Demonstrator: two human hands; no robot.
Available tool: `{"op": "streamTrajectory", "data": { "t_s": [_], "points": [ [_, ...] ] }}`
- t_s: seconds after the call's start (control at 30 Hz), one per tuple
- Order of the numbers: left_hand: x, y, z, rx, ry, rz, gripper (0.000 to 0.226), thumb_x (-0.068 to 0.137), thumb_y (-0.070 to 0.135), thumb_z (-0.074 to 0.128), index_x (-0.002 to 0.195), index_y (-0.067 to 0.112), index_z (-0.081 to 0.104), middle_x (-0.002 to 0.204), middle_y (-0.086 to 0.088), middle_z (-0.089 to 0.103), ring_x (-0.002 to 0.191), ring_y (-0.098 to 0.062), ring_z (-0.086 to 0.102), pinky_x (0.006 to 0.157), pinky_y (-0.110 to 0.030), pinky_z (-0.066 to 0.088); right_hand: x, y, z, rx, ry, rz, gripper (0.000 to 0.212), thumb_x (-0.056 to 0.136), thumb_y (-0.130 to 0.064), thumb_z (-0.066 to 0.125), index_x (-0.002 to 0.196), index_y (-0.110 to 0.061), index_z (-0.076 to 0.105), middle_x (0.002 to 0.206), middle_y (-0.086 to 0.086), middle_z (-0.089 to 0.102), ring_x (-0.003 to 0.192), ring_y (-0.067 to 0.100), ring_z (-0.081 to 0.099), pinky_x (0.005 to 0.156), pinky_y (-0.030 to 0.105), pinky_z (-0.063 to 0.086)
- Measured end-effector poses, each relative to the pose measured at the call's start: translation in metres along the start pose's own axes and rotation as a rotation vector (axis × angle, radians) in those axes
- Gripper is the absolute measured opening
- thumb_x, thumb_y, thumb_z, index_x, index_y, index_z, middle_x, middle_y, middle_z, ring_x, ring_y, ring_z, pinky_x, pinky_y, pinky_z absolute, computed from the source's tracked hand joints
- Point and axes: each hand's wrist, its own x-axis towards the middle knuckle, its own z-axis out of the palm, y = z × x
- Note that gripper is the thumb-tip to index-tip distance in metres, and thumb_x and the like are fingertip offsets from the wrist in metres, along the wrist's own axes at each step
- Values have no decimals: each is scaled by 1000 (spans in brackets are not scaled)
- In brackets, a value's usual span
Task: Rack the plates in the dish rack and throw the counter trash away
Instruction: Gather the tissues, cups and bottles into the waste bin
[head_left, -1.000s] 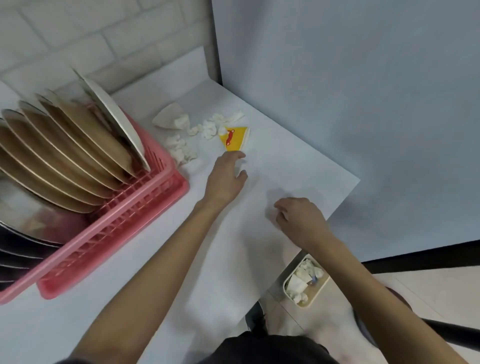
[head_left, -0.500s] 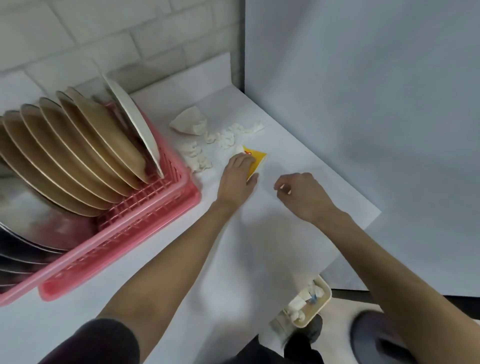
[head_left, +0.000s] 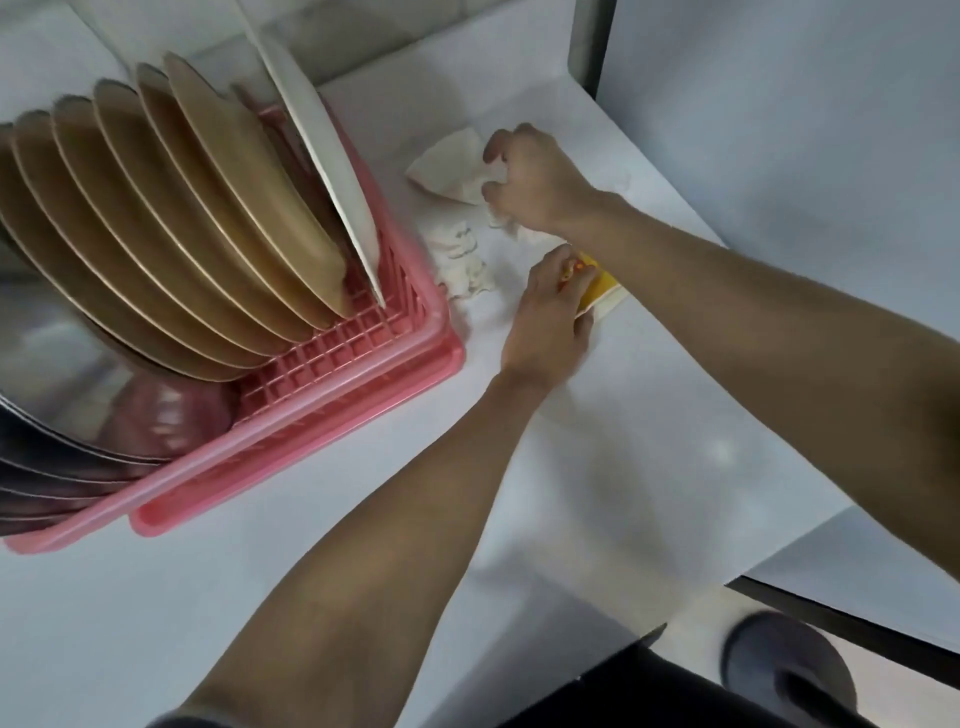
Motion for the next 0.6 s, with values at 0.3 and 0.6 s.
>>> {"op": "streamTrajectory", "data": {
  "t_s": [0.3,0.6],
  "points": [
    [3,-7,6,-18,4,-15,44,83,4,62,126,11,62,149,-17,38,137,-34,33,106,-44,44,69,-10,35,-314,-87,80,70,77,-54,64,128,-8,49,131,15,42,120,36,42,95,43,36],
    [3,-11,9,-38,26,-23,42,87,3,61,127,15,67,153,-12,37,138,-32,35,114,-39,37,56,-8,0,-174,37,51,70,76,-57,70,122,-8,51,126,12,48,109,31,53,87,37,39]
  ]
}}
